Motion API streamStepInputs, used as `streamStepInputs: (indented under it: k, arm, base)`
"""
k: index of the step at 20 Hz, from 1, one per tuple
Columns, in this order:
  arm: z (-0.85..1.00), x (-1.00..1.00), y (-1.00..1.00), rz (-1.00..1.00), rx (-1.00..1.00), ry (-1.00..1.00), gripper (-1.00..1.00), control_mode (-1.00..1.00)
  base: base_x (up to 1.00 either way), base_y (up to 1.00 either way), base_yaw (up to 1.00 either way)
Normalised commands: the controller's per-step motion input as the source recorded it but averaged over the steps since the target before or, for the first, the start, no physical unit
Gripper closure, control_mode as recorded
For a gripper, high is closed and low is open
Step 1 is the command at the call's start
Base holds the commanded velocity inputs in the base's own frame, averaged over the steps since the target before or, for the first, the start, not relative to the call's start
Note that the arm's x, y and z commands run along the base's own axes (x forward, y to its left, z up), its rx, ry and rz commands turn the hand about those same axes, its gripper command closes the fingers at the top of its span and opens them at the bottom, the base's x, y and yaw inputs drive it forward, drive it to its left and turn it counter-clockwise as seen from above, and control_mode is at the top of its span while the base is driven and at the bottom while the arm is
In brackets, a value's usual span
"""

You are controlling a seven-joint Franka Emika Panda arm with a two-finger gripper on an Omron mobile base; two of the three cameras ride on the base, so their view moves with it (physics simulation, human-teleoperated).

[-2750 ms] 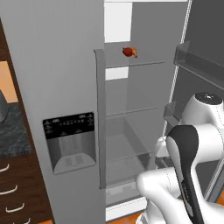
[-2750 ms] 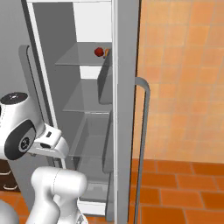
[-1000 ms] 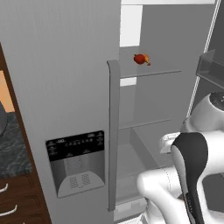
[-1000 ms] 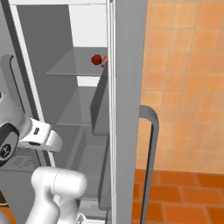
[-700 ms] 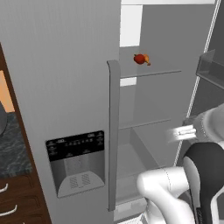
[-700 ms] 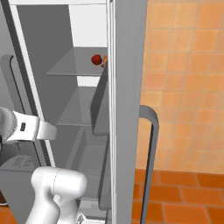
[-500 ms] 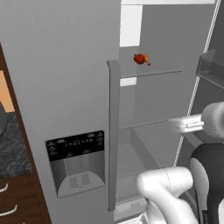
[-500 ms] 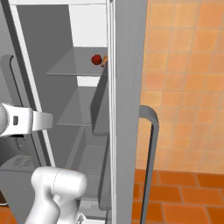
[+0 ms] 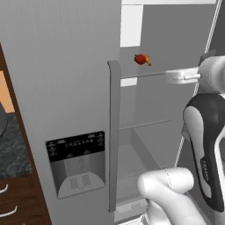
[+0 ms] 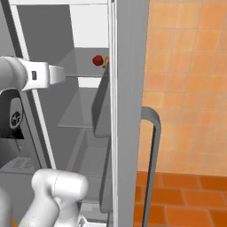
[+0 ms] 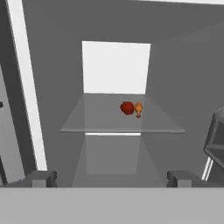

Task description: Place one bell pepper and one chicken drumstick in each tupperware on the nearby counter, to pack two identical lunches.

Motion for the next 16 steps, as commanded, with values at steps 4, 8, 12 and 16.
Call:
streamStepInputs:
  k: [4,8,12,16]
  arm:
    - [0.25,1.0,-0.08,0.0,-0.01,0.11,-1.0,-1.0]
    - [-0.16,0.98,-0.02,-0.08,-0.05,0.07,-1.0,-1.0]
    - [-0.63,0.95,0.0,-0.12,-0.06,0.0,-1.0,-1.0]
    - [-0.29,1.0,-0.09,-0.06,-0.07,0.12,-1.0,-1.0]
  base:
    - [0.0,0.0,0.0]
    - [0.0,0.0,0.0]
    - [0.0,0.0,0.0]
    - [0.0,0.0,0.0]
